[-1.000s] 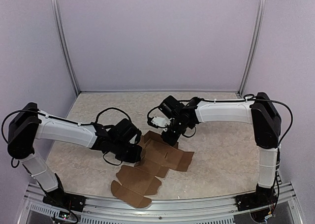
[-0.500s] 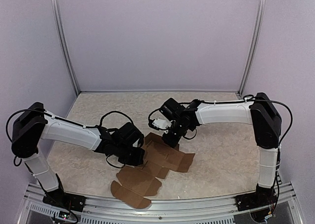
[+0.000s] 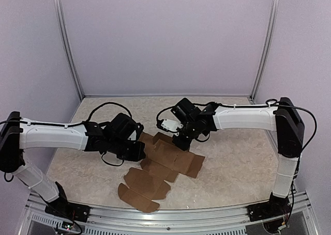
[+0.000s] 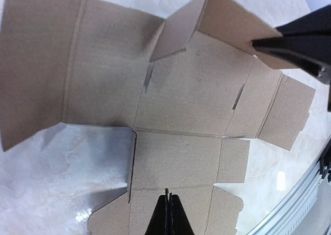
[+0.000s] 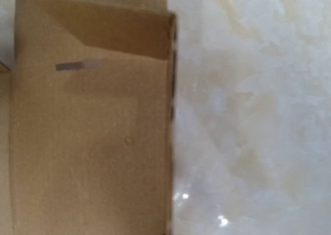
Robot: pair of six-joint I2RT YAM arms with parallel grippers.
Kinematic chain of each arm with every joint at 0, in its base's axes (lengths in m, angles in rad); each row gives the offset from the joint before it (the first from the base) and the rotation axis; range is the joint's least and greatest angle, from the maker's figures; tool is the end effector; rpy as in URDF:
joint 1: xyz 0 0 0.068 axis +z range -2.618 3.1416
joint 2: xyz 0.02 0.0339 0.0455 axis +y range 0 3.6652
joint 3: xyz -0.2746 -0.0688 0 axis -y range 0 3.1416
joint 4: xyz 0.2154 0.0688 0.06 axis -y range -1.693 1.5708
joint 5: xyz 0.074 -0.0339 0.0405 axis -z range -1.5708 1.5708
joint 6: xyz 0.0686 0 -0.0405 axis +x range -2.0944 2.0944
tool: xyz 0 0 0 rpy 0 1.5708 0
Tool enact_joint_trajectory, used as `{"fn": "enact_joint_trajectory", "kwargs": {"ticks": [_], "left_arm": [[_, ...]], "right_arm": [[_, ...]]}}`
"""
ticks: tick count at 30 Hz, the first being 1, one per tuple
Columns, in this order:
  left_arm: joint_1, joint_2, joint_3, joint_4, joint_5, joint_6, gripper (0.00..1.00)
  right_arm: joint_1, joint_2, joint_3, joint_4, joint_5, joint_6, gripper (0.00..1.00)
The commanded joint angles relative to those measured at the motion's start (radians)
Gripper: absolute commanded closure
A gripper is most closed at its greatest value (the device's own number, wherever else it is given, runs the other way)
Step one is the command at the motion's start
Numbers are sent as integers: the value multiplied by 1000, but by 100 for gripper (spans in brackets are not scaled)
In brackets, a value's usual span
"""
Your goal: Fold the paper box
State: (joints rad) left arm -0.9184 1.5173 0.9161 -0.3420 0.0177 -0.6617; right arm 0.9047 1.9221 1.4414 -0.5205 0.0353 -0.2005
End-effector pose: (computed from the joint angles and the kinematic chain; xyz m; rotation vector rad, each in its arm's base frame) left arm 0.1815 -0.2396 0.1999 0.3458 2.6201 -0.6257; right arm 0.2553 0.3209 0.2049 -1.3463 2.2086 0.2183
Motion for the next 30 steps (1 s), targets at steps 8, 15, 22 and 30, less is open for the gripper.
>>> {"fn": "enact_joint_trajectory", "kwargs": {"ticks": [8,15,22,30], "left_arm": [[134,-242,11,-90,-64,76,100],[190,-386,-43,-100,-153,87,100],[277,-493,-138,-29,-138,67,100],[329,-485,-226,66,-129,67,100]], "right_arm": [[68,-102,-77,109,217,-224,100],[109,-147,-175,285,352,-366,100],[142,-150,-265,488,473,-514,100],[203,-117,-406,801,627,-684,100]]}}
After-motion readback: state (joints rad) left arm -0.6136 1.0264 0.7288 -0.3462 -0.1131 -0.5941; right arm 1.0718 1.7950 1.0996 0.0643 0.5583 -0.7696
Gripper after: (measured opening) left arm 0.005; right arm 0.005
